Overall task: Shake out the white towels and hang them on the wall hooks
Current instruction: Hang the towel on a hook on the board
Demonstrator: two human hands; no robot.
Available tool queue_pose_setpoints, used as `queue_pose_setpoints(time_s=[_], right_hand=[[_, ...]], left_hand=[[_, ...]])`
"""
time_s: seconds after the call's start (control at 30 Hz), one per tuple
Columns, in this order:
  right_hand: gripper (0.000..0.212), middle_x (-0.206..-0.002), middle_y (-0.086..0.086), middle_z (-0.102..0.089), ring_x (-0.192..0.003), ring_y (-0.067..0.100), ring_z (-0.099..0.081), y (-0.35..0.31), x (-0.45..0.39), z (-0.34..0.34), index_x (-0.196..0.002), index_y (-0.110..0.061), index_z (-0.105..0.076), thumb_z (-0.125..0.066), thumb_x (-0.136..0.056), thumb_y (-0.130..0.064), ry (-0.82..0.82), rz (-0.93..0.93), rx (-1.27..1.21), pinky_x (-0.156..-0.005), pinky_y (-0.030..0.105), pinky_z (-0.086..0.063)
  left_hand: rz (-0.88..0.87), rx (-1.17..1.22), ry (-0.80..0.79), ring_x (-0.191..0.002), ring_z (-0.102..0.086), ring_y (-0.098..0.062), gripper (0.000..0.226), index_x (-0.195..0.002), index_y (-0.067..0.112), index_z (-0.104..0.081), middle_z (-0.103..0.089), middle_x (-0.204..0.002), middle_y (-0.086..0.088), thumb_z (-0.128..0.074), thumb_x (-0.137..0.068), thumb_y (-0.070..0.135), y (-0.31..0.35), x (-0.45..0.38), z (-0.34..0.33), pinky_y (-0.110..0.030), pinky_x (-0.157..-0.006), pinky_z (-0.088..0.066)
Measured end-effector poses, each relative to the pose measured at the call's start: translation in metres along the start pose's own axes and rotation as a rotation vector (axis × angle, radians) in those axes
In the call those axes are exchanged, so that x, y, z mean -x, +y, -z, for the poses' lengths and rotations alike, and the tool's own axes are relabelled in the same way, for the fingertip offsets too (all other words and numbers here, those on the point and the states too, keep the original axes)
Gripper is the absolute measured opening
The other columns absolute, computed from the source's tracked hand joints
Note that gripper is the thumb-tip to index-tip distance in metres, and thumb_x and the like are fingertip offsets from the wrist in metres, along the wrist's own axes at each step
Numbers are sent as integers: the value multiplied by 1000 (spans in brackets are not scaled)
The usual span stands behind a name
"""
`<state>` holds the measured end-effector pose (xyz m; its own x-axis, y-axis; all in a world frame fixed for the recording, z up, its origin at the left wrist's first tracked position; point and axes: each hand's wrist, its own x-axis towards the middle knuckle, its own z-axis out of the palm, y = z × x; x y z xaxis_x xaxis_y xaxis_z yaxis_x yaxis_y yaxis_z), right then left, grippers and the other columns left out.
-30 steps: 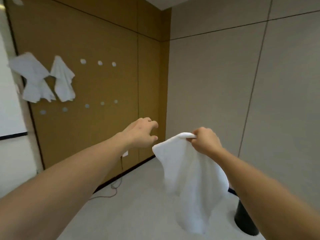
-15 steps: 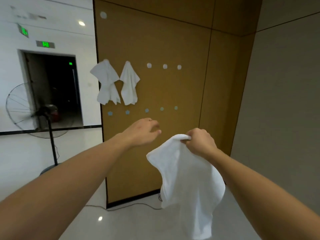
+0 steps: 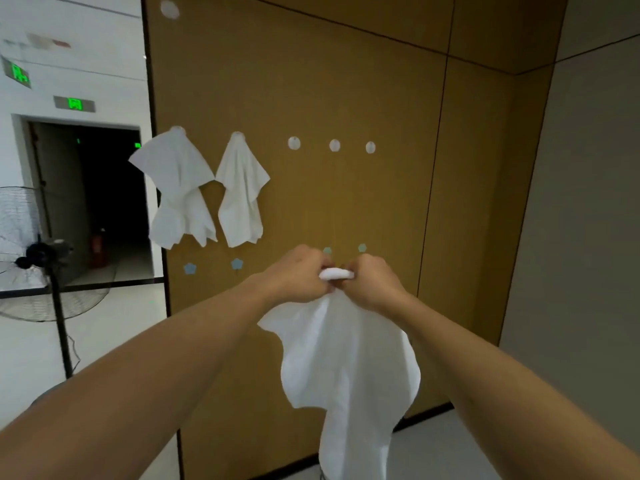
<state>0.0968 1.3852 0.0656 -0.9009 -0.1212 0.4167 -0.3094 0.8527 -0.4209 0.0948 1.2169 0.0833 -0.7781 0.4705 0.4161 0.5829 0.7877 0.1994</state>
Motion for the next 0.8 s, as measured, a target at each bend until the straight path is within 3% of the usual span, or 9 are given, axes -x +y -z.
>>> queue_pose_setpoints(time_s=[0.1,0.23,0.37,0.5,0.6,0.7,0.8], right_hand=[[38,-59,-3,-59,-59,19,-57,26,-59,-13,-70,-19,-68,-61,-84,-53,5,47,-3,-50,31,-39],[37,-53,-3,-55,-50,16,-48,69,-146,-34,-64,-19,-65,-62,-85,-48,-22,100,-66,-47,28,-33],[41,-53,-5,-45,-49,14,-41,105,-224,-46,-55,-17,-50,-71,-80,-42,-49,154,-231,-51,32,-31],[35,-64,-6,-56,-58,9,-54,132,-305,-44,-69,-17,-62,-80,-71,-46,-116,206,-363,-55,28,-39],[41,-56,-14,-47,-49,3,-46,134,-363,-41,-63,-23,-48,-72,-80,-51,-147,222,-557,-46,19,-33],[33,-63,-8,-50,-55,7,-48,135,-419,-47,-68,-20,-50,-67,-90,-37,-166,249,-635,-51,22,-36],[28,-65,-4,-52,-56,8,-49,133,-472,-60,-72,-16,-54,-66,-92,-32,-150,296,-656,-52,22,-37]], left_hand=[[5,-3,29,-64,-55,-6,14,-73,32,-62,-61,-67,11,-69,-83,27,-29,-51,-14,-25,-54,-35],[65,8,52,-71,-60,-11,7,-87,21,-70,-65,-74,7,-73,-84,26,-70,-124,-38,-27,-59,-44],[164,82,97,-65,-55,-13,18,-77,12,-68,-64,-73,-4,-73,-86,26,-111,-190,-52,-29,-61,-40],[235,149,179,-64,-52,-13,26,-66,20,-61,-57,-66,3,-70,-89,28,-147,-256,-53,-32,-63,-38],[272,161,251,-71,-59,-19,23,-73,14,-66,-62,-72,-1,-67,-91,29,-174,-298,-46,-32,-64,-41],[313,145,278,-84,-64,-25,21,-89,5,-70,-68,-88,-10,-65,-92,25,-205,-332,-37,-38,-73,-49],[323,91,296,-82,-64,-20,19,-89,9,-72,-69,-86,-6,-65,-93,26,-244,-361,-23,-29,-68,-47]])
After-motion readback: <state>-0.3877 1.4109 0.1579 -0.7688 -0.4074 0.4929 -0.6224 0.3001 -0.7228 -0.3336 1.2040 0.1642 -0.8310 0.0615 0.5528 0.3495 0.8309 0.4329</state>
